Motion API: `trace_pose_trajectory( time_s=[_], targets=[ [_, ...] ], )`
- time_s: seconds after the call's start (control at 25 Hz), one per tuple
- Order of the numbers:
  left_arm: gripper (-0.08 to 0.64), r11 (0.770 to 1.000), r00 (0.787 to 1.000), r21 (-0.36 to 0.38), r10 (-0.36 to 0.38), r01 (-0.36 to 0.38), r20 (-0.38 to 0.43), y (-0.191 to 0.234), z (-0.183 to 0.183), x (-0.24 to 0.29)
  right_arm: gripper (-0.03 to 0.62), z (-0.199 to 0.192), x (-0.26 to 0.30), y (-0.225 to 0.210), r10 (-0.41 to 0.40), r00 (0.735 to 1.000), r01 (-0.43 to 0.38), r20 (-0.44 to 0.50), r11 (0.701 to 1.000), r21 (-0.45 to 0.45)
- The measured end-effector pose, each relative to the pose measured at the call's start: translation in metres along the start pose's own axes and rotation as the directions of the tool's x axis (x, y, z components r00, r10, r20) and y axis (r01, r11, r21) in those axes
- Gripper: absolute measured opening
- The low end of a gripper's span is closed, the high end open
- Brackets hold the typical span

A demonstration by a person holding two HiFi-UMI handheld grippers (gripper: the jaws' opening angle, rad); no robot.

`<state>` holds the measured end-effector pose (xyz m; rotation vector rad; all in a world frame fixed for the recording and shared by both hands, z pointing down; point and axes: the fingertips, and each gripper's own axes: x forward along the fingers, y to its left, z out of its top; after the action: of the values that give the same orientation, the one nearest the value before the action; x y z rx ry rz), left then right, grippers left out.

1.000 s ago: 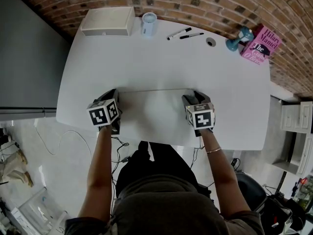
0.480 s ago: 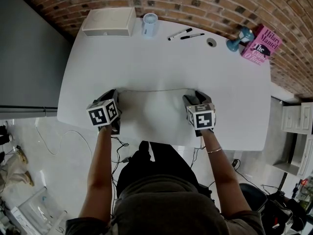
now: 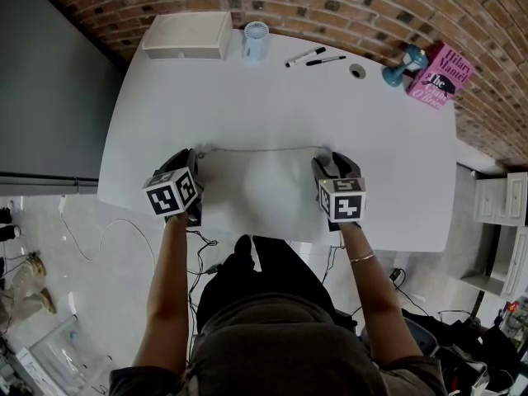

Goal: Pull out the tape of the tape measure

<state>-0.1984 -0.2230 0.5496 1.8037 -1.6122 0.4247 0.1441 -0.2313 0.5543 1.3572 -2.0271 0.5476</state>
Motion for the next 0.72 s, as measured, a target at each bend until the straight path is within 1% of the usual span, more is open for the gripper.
trace_pose_trajectory(
  time_s=[0.2, 0.44, 0.72],
  targets=[
    [0.040, 0.999, 1.000, 0.051, -0.005, 0.004, 0.028, -0.005, 0.004, -0.010, 0.210, 0.005, -0.010, 0.013, 0.011, 0.999, -0.012, 0.050, 1.000, 0.017],
    [0.040, 0.994, 0.997, 0.104, -0.045, 0.039, 0.061, -0.021, 0.009, -0.022, 0.190, 0.016, -0.029, 0.031, 0.006, 0.993, -0.011, 0.120, 0.999, 0.043],
    [0.038, 0.975, 0.990, 0.208, -0.097, 0.073, 0.104, -0.042, 0.013, -0.040, 0.159, 0.026, -0.055, 0.048, -0.010, 0.979, -0.007, 0.202, 0.996, 0.084]
  ],
)
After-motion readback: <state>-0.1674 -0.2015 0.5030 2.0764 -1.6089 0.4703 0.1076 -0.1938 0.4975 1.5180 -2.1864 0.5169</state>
